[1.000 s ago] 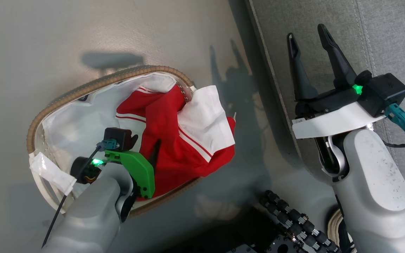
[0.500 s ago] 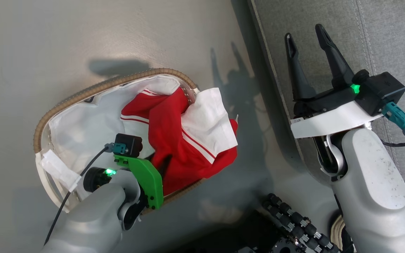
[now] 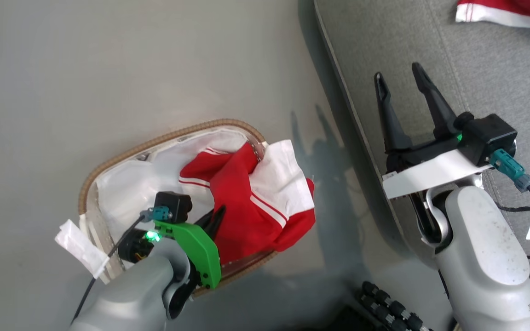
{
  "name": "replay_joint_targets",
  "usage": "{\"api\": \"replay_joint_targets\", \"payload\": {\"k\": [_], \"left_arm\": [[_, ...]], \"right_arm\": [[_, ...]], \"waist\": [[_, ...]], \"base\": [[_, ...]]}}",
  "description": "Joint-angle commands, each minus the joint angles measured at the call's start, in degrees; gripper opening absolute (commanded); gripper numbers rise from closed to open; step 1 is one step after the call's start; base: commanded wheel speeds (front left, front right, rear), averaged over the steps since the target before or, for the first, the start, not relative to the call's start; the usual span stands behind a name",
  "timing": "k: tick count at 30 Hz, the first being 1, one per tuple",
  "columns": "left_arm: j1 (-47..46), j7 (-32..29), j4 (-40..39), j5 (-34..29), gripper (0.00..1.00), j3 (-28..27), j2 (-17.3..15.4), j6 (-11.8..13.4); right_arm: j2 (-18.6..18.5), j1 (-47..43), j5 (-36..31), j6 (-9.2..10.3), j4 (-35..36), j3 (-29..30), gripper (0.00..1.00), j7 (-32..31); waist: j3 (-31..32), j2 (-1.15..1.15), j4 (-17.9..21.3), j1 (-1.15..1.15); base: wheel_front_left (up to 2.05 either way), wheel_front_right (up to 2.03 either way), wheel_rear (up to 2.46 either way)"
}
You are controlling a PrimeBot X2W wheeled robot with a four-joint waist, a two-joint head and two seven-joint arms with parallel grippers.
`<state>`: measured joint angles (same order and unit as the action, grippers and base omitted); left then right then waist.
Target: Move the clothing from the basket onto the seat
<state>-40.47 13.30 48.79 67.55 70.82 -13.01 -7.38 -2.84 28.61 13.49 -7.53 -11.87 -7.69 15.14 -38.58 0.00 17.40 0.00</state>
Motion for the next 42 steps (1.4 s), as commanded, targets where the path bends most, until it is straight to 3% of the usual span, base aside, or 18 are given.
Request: {"api": "replay_joint_targets", "payload": {"k": [1, 8, 27, 42], "left_arm": [[1.25, 0.71, 0.21, 0.27, 0.00, 0.31, 0.36, -0.15], [3.40, 1.93, -1.82, -1.10, 0.00, -3.14, 1.43, -0.15], [17.66, 1.85, -20.33, -24.57, 0.00, -28.76, 2.55, -0.15], [19.04, 1.86, -33.90, -34.57, 0.00, -40.23, 3.44, -0.15]], "right_arm": [[-0.21, -1.25, -0.69, 0.08, -0.54, 0.21, 1.00, 0.01], [-0.21, -5.02, -1.89, 0.08, -2.94, 0.29, 1.00, 0.01], [-0.22, -16.23, -2.48, 0.07, -7.42, -0.20, 1.00, 0.01], [-0.21, -21.21, -1.79, 0.08, -9.49, -4.50, 1.00, 0.01]], "waist": [[6.37, 0.00, -2.45, 0.00], [14.44, 0.00, -5.41, 0.00], [32.34, 0.00, -11.67, 0.00], [37.50, 0.00, -12.36, 0.00]], "base": [[0.00, 0.00, 0.00], [0.00, 0.00, 0.00], [0.00, 0.00, 0.00], [0.00, 0.00, 0.00]]}}
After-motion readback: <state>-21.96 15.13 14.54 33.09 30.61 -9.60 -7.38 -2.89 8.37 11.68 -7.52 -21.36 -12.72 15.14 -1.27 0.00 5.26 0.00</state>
